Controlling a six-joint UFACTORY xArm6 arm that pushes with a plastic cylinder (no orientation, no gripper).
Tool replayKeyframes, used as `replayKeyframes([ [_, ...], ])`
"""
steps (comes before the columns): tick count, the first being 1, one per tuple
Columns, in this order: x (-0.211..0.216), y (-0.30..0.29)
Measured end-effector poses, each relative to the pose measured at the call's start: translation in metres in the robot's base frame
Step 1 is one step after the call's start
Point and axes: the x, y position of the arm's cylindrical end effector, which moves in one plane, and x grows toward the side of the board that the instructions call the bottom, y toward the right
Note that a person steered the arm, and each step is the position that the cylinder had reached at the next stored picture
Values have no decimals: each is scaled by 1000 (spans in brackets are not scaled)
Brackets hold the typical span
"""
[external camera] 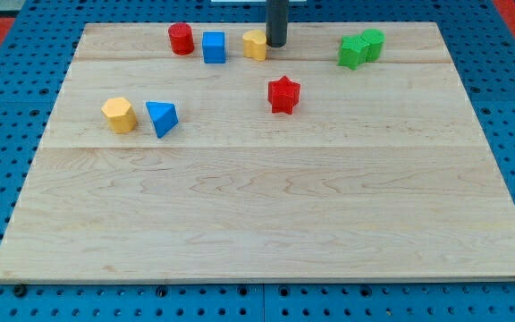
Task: Move the yellow hexagon below the yellow heart
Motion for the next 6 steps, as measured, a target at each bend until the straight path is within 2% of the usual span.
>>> replayKeyframes([
  [1,41,17],
  [2,122,-21],
  [4,230,-73],
  [5,253,-193],
  [6,213,-257],
])
